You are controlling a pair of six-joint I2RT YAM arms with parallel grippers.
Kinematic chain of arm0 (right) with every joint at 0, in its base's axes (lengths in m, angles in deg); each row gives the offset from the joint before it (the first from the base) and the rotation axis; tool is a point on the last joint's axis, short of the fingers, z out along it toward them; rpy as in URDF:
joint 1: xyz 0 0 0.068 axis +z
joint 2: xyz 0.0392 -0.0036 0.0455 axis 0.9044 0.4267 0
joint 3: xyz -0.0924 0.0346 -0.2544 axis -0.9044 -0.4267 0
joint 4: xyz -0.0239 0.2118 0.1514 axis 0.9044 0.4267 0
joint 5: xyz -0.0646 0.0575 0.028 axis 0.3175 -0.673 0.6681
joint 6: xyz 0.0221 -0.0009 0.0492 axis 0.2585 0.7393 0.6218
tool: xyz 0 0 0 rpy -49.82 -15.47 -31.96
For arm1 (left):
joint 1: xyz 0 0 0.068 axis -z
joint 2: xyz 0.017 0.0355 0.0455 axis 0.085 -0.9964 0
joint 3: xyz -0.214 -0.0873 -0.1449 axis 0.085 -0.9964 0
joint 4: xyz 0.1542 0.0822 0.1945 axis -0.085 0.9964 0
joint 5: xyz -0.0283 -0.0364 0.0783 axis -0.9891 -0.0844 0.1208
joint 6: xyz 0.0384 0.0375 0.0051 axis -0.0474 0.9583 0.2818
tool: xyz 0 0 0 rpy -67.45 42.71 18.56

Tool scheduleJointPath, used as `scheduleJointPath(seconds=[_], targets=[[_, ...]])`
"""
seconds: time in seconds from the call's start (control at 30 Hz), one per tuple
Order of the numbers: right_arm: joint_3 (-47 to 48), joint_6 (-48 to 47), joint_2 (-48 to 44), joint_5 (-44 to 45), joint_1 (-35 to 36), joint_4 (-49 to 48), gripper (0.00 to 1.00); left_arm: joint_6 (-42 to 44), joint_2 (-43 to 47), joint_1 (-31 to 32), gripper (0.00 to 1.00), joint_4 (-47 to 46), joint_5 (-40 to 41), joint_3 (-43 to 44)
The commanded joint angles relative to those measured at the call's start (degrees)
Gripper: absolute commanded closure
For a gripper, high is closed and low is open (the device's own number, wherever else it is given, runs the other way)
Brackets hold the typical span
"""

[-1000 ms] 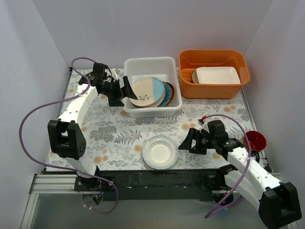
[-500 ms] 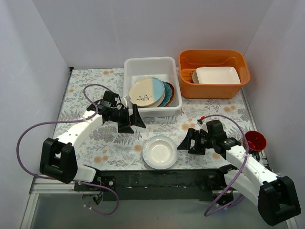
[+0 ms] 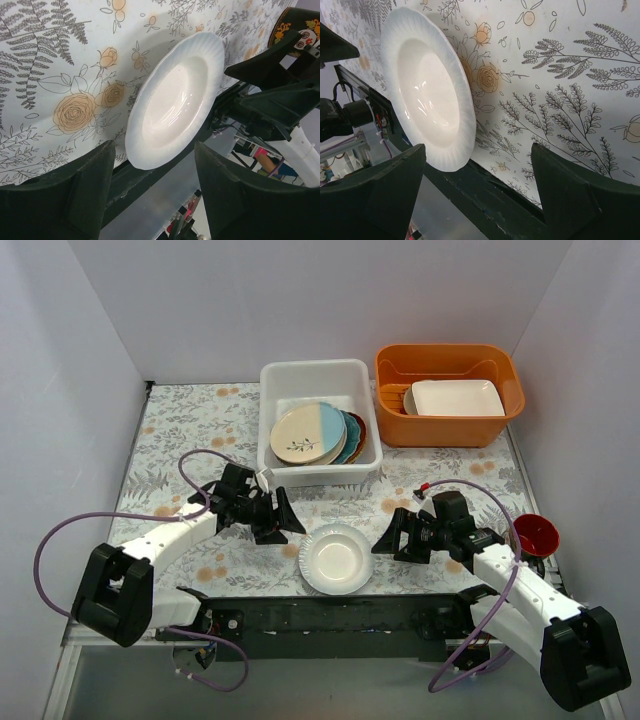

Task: Place the plates into the plastic bin on the countertop
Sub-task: Pick up the plate from the corner of the board.

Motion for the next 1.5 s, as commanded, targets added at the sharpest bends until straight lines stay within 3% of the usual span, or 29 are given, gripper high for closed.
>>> scheduleJointPath(seconds=[0.0,0.43,1.2,1.33,1.43,1.47], targets=[[0.1,-0.6,0.2,-1.1,0.3,-1.9,0.08,-4.0,1.8,1.7,0.40,-6.6,0.1,-3.9],[0.2,-1.1,0.0,-1.1,0.3,-1.3,0.08,-8.8,-3.4,7.6,0.46,-17.4,1.5,-9.7],[-0.8,-1.4,-0.7,-1.5,0.3,-1.3,0.09,-14.9,-8.0,9.9,0.65,-32.4,2.3,-17.9],[-1.0,-1.2,-0.3,-1.7,0.2,-1.8,0.10,-15.4,-9.4,10.8,0.73,-33.5,2.6,-18.1],[-0.8,-1.1,-0.4,-1.7,0.3,-1.6,0.10,-15.5,-10.8,11.2,0.89,-33.6,2.8,-18.1],[-0.8,-1.1,-0.6,-1.7,0.2,-1.5,0.10,-15.4,-10.9,11.2,0.99,-33.6,2.8,-18.1]])
